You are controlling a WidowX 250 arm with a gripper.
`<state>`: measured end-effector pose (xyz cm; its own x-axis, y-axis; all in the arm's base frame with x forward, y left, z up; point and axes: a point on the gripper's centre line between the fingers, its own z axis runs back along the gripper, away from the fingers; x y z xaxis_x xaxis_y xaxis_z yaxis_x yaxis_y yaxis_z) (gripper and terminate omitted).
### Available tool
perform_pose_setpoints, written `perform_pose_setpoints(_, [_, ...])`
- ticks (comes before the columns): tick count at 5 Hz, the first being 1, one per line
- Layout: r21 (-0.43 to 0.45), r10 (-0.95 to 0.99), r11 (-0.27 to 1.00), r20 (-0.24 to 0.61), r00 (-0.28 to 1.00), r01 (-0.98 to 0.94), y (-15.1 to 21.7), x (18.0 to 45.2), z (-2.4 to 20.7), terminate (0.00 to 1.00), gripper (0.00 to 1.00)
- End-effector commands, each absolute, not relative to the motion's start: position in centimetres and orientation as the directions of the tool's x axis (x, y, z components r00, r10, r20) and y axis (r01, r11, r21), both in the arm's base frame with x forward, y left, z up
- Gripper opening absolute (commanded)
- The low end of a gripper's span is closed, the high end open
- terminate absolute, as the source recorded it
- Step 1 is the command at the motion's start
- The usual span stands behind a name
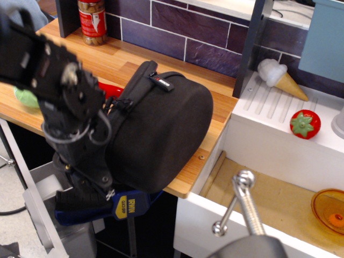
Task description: Zip zipper bag
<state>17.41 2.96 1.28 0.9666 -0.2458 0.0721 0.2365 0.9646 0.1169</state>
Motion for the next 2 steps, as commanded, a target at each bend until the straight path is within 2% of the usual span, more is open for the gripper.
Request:
perform_pose_setpoints(1, [0.116, -0.189, 0.976, 0.045, 0.981, 0.183, 4.3, 15.8, -0.9, 0.00, 0.00])
perform_pose_setpoints(2, [0.132, -0.194, 0.974, 0.047, 0.980, 0.186, 4.4, 16.2, -2.1, 1.00, 0.00])
